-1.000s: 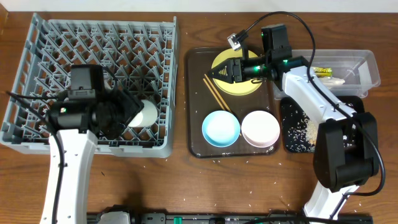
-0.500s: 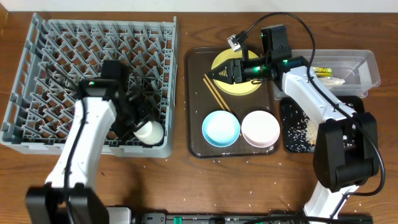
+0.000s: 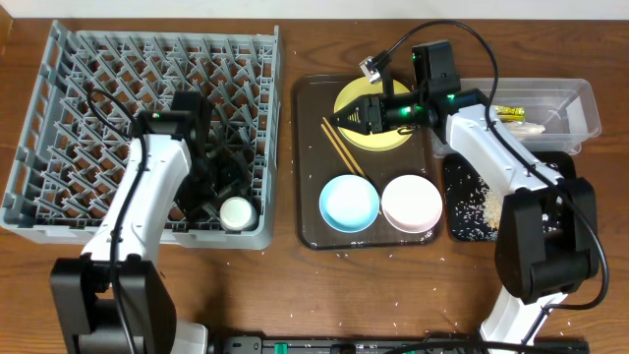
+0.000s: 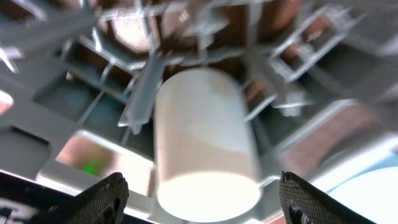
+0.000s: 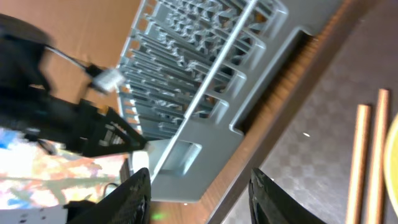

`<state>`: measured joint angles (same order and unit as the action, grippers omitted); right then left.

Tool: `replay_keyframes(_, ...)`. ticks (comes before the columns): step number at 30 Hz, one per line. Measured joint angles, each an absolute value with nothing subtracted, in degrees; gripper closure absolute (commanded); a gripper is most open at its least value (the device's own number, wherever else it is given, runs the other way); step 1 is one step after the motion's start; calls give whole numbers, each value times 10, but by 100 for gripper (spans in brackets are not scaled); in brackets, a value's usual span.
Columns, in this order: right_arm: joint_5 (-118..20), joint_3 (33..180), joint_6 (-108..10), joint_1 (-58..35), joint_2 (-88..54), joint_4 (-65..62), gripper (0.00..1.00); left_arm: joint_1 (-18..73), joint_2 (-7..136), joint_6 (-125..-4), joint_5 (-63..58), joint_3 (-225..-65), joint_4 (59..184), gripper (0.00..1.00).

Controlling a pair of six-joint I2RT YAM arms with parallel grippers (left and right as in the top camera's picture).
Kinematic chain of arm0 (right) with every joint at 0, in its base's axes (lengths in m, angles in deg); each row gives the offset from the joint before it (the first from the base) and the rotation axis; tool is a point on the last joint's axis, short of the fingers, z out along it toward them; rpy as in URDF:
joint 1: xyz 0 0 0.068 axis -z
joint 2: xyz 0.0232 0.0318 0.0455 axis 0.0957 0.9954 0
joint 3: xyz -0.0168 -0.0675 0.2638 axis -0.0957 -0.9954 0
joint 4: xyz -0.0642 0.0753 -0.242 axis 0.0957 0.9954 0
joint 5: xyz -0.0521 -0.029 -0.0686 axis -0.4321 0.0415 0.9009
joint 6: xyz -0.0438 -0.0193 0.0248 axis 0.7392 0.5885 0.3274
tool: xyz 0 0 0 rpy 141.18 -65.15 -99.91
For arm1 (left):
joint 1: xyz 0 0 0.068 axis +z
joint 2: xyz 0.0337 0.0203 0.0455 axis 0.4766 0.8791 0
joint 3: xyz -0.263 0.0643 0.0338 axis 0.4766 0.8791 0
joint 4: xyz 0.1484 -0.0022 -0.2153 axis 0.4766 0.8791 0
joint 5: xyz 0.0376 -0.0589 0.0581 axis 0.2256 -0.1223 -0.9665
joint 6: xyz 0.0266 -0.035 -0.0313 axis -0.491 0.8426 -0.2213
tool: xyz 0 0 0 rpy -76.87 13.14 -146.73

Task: Sort waste into correct bins and load items into the dishwasher
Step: 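Reach left gripper to light-blue bowl and grasp its rim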

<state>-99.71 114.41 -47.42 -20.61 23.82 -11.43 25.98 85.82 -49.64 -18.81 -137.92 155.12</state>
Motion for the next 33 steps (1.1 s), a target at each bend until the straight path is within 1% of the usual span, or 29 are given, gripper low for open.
replay_keyframes(3,-923,1150,-468,-206,225,-44,45,258,828,-518,-180,-1423,1549,21)
replay_keyframes(4,-862,1157,-463,-206,201,5,41,255,812,-531,-172,-1432,1541,21)
replay_keyframes(5,-841,1160,-463,-206,189,14,38,246,788,-548,-161,-1440,1527,21)
replay_keyframes(6,-772,1174,-460,-206,151,52,31,234,766,-564,-148,-1444,1516,21)
replay_keyframes(8,-674,1195,-459,-206,79,105,30,195,733,-590,-125,-1448,1496,21)
replay_keyframes(12,-568,1206,-473,-205,20,178,30,102,747,-621,-110,-1448,1470,21)
replay_keyframes(14,-544,1206,-479,-202,25,202,30,78,762,-630,-108,-1448,1450,21)
replay_keyframes(16,-530,1205,-482,-195,29,209,30,38,802,-647,-107,-1447,1424,21)
replay_keyframes(18,-520,1205,-484,-190,31,210,29,18,841,-663,-106,-1447,1402,20)
replay_keyframes(25,-512,1205,-484,-189,31,209,28,11,975,-710,-107,-1446,1384,20)
replay_keyframes(28,-509,1205,-484,-189,31,209,28,10,1017,-713,-105,-1444,1382,29)
replay_keyframes(31,-506,1205,-484,-189,31,209,28,11,1040,-733,-75,-1444,1371,33)
replay_keyframes(33,-504,1205,-484,-189,31,209,29,10,1064,-749,-46,-1444,1360,40)
